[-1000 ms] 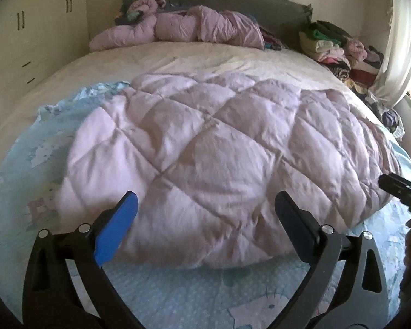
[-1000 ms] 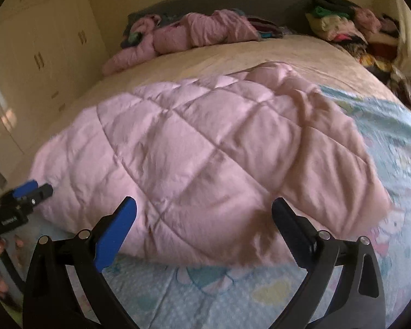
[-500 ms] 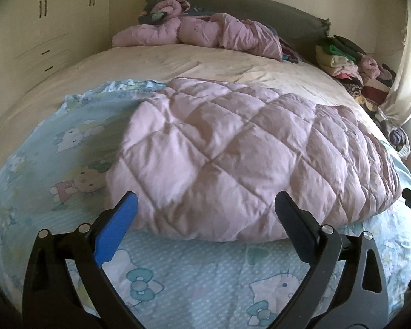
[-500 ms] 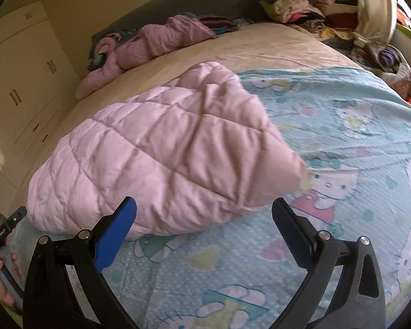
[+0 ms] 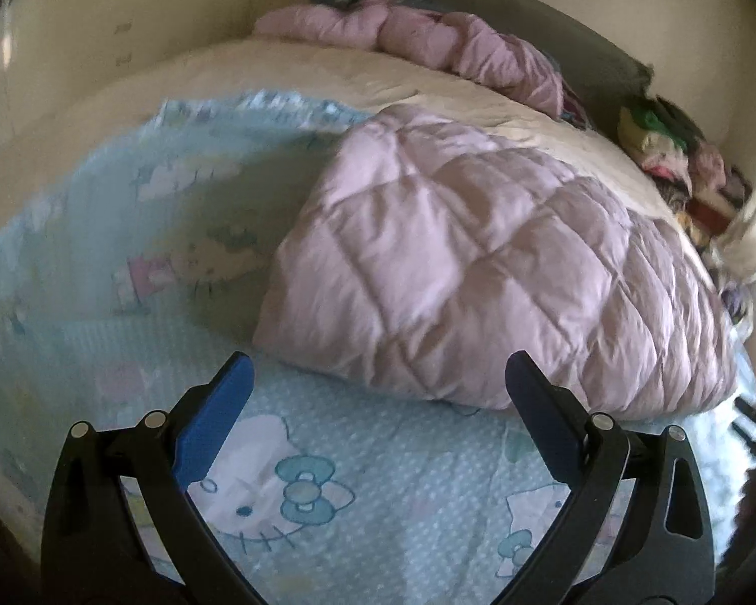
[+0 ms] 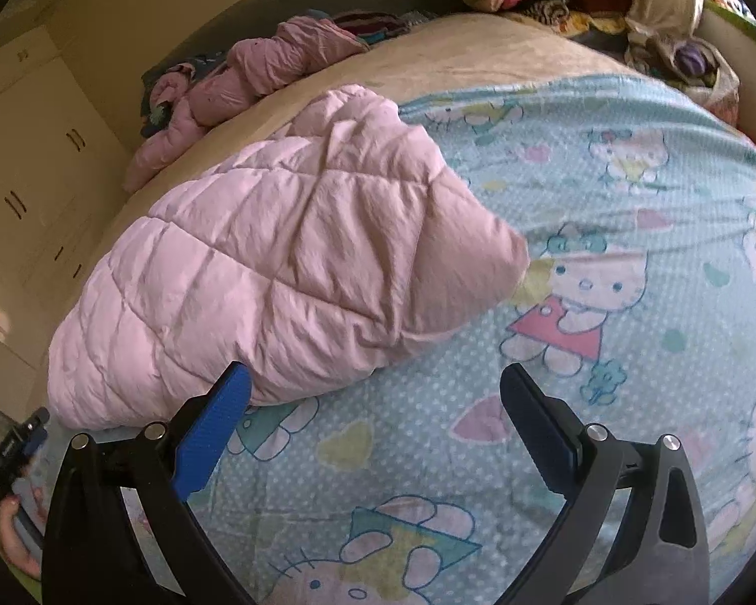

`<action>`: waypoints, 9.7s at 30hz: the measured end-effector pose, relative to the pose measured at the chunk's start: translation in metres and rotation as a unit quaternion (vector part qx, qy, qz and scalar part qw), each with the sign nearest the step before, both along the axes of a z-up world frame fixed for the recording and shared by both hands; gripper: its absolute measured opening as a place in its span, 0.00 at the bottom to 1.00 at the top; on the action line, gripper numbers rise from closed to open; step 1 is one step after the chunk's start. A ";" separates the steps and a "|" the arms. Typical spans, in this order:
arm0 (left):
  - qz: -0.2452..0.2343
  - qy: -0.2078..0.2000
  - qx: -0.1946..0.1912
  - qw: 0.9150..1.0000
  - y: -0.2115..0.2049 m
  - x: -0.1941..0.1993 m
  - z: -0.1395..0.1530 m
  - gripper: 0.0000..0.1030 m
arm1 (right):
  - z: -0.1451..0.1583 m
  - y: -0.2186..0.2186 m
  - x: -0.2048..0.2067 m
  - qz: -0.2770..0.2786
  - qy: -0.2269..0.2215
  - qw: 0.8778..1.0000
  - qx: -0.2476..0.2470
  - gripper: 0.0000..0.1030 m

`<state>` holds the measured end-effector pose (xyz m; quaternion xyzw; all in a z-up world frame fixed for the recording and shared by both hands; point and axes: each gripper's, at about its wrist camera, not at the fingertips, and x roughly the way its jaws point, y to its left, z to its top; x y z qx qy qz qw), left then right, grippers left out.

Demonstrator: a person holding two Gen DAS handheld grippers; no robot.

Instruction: Fold large clothes

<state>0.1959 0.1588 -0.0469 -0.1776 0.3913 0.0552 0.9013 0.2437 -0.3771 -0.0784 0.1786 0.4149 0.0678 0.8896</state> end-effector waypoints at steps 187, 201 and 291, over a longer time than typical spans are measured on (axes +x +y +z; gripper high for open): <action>-0.102 -0.078 0.102 0.987 -0.099 -0.189 0.042 0.91 | 0.053 0.114 -0.237 0.080 -0.134 0.984 -0.087 0.96; -0.092 -0.081 0.098 0.988 -0.097 -0.192 0.046 0.91 | 0.054 0.116 -0.239 0.088 -0.136 0.983 -0.086 0.96; -0.082 -0.058 0.110 0.989 -0.080 -0.200 0.041 0.91 | 0.050 0.109 -0.263 0.037 -0.118 0.988 -0.092 0.96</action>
